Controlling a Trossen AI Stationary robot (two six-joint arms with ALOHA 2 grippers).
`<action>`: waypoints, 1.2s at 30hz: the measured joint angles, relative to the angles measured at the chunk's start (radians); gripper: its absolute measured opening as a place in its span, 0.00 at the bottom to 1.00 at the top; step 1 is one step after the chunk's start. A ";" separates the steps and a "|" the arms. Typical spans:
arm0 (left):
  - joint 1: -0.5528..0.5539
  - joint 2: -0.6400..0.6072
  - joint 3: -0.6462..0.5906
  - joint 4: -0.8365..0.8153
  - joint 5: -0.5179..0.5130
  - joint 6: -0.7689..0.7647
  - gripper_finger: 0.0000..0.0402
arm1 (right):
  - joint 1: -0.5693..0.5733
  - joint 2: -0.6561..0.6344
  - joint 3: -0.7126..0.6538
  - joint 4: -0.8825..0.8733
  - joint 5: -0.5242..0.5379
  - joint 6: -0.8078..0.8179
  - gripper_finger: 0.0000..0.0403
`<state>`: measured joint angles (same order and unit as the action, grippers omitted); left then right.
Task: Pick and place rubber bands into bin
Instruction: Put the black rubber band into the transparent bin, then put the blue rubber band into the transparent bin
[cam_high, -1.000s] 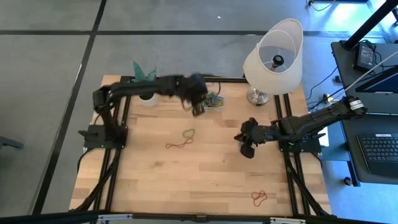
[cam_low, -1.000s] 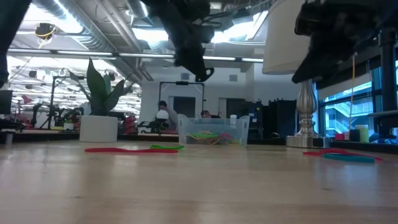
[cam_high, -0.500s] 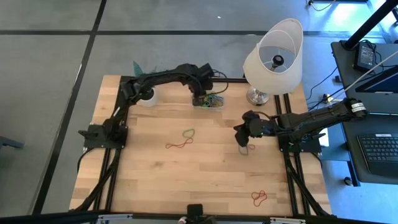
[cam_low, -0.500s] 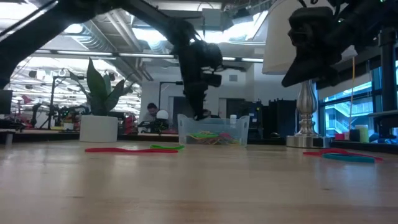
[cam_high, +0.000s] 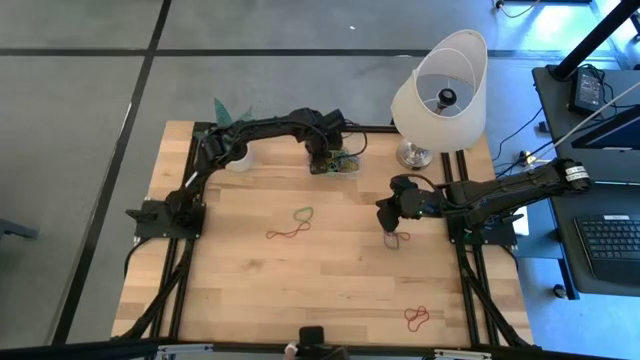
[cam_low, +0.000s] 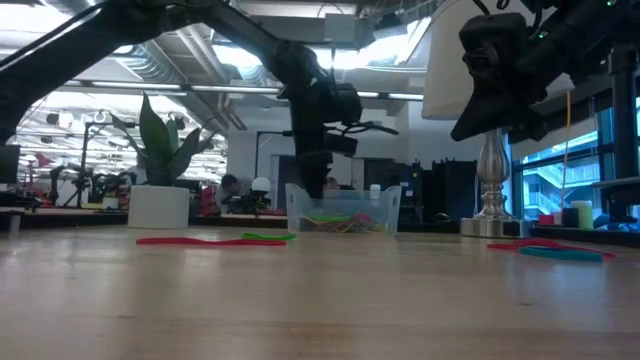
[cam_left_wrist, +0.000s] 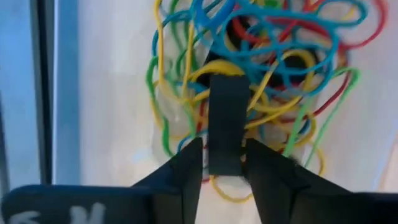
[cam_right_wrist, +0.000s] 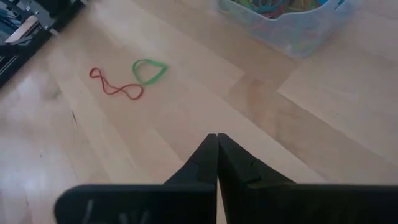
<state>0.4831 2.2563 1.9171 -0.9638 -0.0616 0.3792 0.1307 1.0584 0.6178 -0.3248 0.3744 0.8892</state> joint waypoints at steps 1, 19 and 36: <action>0.000 -0.002 0.000 -0.010 -0.018 -0.003 0.30 | 0.000 0.000 0.000 0.000 0.000 -0.002 0.01; -0.039 -0.082 0.128 -0.220 0.054 -0.349 0.33 | 0.000 0.000 0.000 0.008 -0.001 -0.267 0.01; -0.336 -0.377 -0.306 0.104 0.002 -0.592 0.01 | 0.000 0.000 0.000 0.013 -0.001 -0.271 0.01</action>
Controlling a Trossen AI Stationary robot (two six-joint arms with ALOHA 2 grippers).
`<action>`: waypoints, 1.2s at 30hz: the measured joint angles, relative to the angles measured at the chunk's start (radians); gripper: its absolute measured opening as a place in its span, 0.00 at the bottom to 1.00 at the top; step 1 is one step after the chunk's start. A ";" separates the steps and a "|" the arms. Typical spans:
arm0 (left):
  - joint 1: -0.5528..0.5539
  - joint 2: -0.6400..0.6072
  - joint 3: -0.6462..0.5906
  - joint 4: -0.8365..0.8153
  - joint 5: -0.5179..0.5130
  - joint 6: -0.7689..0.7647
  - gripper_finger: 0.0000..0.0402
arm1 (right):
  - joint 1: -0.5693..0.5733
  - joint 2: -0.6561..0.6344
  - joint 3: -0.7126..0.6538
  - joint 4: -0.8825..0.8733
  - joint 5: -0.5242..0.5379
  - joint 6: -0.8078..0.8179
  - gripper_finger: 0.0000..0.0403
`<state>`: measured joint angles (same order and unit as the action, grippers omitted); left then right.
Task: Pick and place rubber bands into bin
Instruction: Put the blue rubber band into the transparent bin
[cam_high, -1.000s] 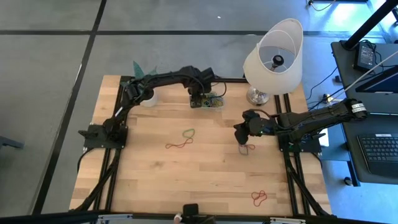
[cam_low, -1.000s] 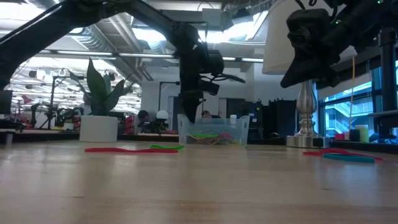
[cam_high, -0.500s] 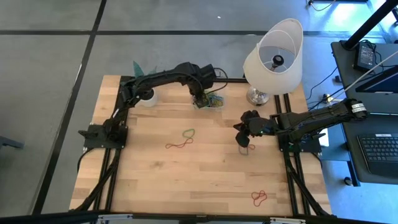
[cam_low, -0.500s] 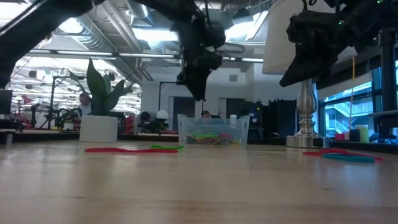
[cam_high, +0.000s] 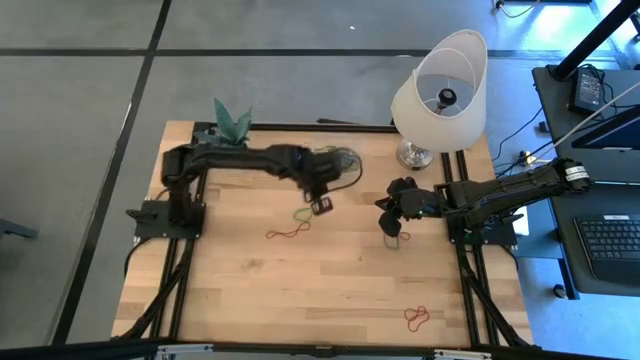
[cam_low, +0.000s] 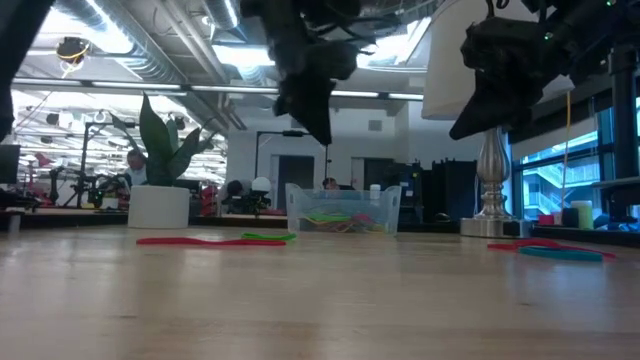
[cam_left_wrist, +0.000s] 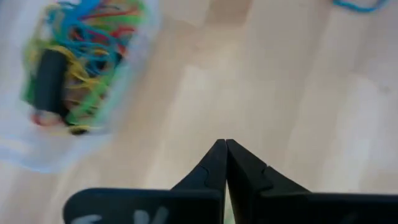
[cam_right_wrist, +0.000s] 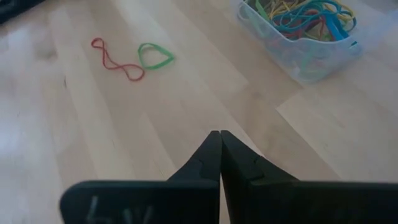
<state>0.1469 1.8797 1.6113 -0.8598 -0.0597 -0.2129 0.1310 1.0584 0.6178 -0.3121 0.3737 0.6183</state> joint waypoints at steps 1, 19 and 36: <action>-0.018 -0.025 -0.046 0.039 -0.001 -0.026 0.00 | 0.000 0.000 0.000 -0.007 0.000 -0.001 0.01; -0.402 -0.465 -0.728 0.580 -0.312 -0.244 0.00 | 0.000 0.060 0.001 -0.075 -0.057 0.041 0.01; -0.433 -0.867 -1.110 0.682 -0.274 -0.163 0.00 | 0.118 0.379 0.267 -0.486 -0.238 0.481 0.01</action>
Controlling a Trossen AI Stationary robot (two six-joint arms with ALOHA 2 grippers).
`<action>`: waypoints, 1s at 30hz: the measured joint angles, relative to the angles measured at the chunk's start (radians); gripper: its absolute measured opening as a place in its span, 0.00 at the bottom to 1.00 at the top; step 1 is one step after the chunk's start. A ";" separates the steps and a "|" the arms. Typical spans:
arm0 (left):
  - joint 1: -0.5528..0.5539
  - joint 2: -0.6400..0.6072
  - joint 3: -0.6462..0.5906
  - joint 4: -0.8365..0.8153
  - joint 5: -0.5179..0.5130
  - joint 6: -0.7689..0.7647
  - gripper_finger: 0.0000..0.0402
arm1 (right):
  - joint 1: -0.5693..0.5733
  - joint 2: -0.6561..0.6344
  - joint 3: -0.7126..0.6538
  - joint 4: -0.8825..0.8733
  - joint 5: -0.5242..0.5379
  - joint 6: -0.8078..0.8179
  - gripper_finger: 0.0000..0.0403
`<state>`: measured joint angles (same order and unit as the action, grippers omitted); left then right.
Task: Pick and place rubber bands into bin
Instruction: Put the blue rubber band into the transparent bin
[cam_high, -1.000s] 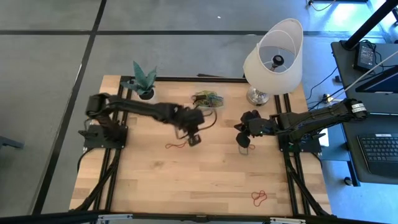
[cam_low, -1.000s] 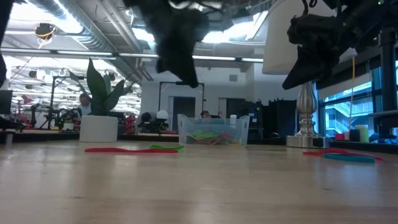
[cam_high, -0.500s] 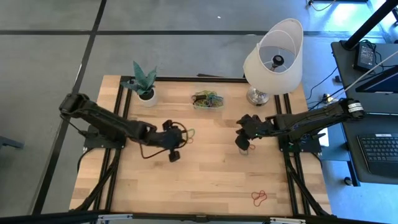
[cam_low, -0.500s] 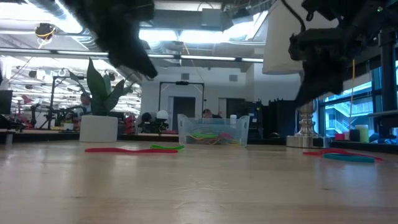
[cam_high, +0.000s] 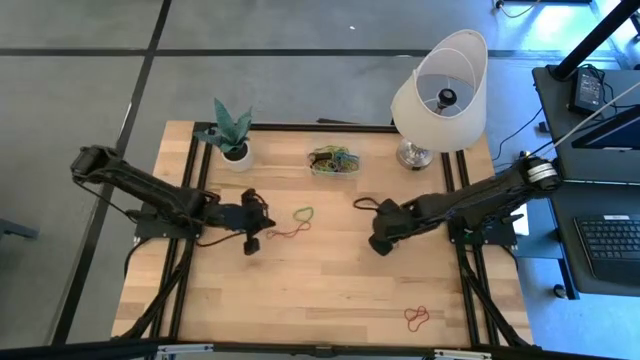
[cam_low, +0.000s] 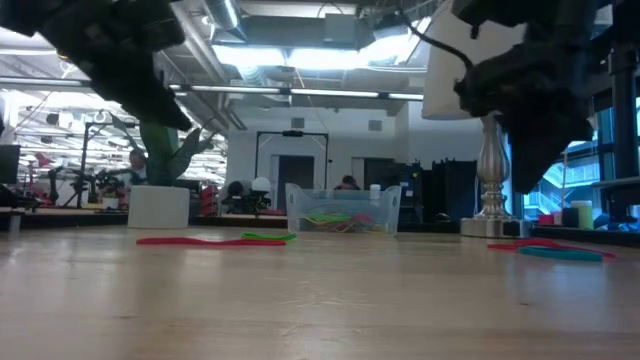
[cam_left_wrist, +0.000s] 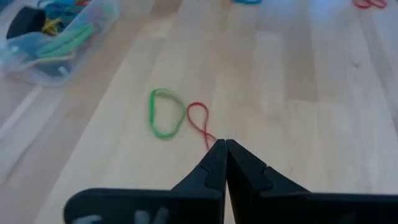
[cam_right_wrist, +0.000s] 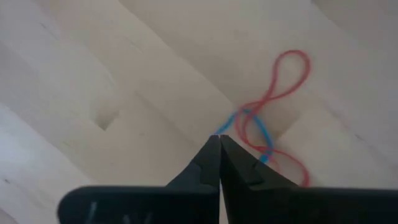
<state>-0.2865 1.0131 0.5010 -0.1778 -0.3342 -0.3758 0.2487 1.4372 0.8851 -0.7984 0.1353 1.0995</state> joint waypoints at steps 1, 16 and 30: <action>0.005 -0.030 -0.016 0.000 0.011 0.017 0.00 | 0.001 0.022 0.020 -0.006 -0.006 0.013 0.01; 0.035 -0.414 -0.170 -0.067 0.064 0.134 0.00 | 0.015 0.252 0.092 -0.059 -0.081 0.207 0.20; 0.034 -0.475 -0.171 -0.102 0.066 0.201 0.01 | 0.015 0.360 0.095 0.004 -0.084 0.308 0.06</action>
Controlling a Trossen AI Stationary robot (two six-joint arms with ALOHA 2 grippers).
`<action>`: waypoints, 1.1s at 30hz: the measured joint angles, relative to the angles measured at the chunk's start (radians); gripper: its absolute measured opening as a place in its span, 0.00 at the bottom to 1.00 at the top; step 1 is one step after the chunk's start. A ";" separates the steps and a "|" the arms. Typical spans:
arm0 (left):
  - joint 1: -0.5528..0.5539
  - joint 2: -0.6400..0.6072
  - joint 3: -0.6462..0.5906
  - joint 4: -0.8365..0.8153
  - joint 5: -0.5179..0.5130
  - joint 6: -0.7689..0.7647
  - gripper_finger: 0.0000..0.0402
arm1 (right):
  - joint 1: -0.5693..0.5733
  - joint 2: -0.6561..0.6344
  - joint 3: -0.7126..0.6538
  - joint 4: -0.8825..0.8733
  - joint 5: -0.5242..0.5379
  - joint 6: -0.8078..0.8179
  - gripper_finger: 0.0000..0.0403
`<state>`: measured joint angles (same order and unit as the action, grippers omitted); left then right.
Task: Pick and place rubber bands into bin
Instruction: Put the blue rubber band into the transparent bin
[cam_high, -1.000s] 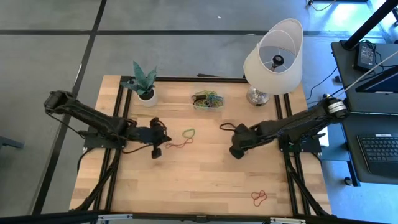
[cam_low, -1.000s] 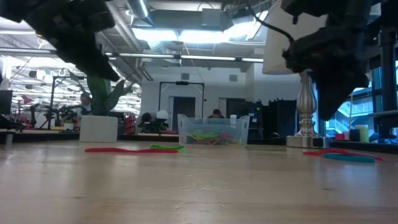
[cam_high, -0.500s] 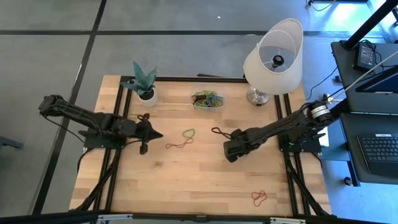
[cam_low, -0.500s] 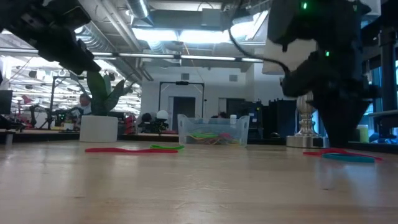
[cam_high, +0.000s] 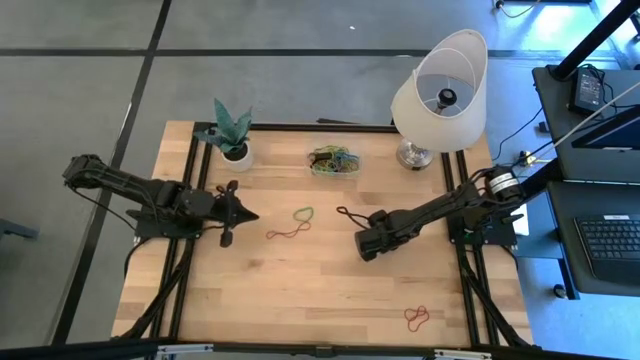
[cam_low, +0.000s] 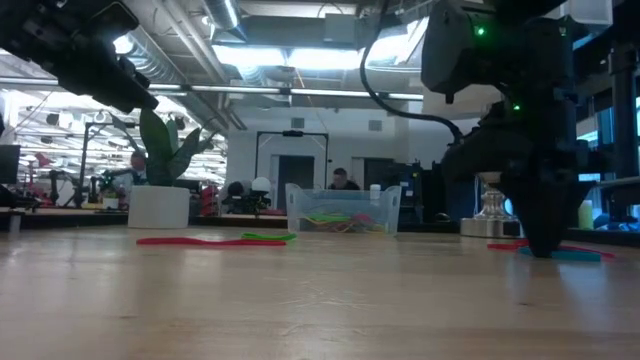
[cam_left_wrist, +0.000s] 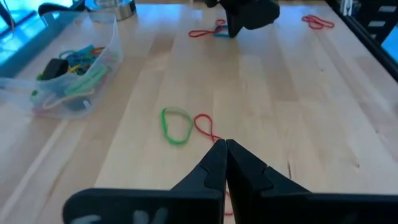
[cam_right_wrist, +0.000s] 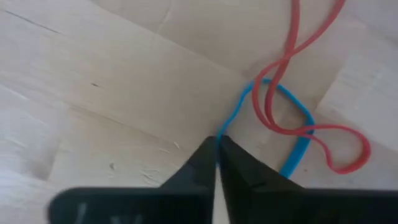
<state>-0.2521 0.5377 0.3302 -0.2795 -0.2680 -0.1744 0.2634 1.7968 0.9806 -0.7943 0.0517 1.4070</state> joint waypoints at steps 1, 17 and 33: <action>0.000 0.000 0.000 0.001 0.000 0.018 0.01 | 0.000 -0.004 0.000 0.006 0.000 0.002 0.03; 0.000 -0.006 0.001 0.030 -0.029 0.101 0.01 | 0.000 -0.059 0.413 -0.329 0.185 -0.014 0.01; 0.000 -0.005 0.001 0.052 -0.101 0.127 0.01 | -0.420 -0.061 0.581 -0.024 0.234 -0.759 0.00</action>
<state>-0.2520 0.5323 0.3309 -0.2277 -0.3687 -0.0472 -0.1564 1.7357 1.5616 -0.8180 0.2857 0.6481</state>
